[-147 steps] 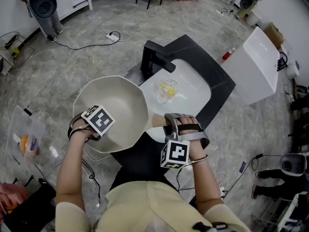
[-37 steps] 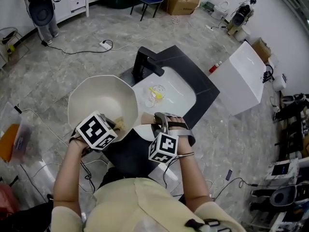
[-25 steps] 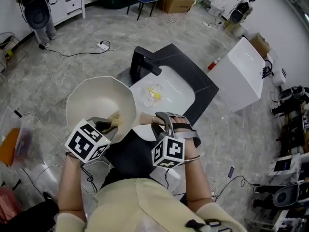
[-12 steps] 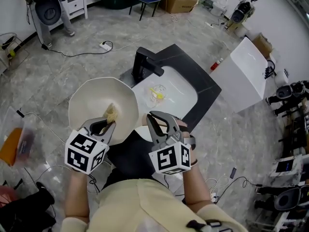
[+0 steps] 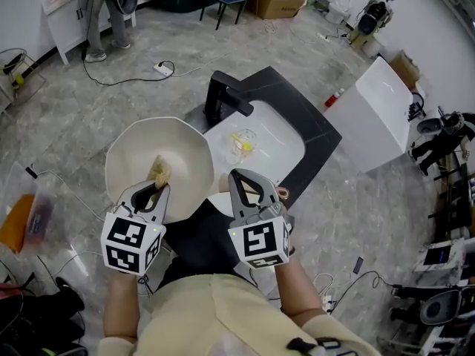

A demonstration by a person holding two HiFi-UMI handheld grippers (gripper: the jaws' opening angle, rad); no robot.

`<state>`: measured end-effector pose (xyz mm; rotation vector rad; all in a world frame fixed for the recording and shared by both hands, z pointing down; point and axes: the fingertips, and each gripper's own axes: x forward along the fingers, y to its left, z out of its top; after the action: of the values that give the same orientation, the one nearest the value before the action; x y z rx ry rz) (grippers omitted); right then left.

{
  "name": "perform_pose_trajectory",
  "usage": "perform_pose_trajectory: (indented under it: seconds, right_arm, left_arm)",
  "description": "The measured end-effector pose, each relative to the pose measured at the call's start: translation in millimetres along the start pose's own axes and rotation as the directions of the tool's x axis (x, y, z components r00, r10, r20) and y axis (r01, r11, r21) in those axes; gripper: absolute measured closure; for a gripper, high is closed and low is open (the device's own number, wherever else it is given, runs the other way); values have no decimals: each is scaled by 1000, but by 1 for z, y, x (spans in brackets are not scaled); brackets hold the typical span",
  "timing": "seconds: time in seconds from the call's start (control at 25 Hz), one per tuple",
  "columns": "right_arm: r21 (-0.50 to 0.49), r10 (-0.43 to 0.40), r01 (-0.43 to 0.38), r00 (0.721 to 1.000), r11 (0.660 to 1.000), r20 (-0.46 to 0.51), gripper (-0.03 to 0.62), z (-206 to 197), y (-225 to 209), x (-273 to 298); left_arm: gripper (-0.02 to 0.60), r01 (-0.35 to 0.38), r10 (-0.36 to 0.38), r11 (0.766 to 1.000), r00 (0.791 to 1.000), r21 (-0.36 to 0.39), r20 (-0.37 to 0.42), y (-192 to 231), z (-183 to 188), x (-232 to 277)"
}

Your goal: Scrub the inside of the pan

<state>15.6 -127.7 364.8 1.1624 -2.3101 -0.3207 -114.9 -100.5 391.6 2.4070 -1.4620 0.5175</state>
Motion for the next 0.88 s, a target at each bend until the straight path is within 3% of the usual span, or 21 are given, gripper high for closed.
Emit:
perform_pose_trajectory:
  seconds: [0.16, 0.32, 0.88]
  right_arm:
    - [143, 21, -24, 1000, 989, 19, 582, -1, 0, 1]
    - [313, 88, -102, 994, 944, 58, 582, 1, 0, 2]
    - [328, 81, -92, 996, 940, 48, 582, -1, -2, 0]
  left_arm:
    - [538, -26, 26, 1000, 999, -6, 20, 2, -2, -1]
    - [538, -30, 30, 1000, 1000, -10, 7, 3, -4, -1]
    - [538, -32, 32, 999, 999, 14, -9, 7, -1, -6]
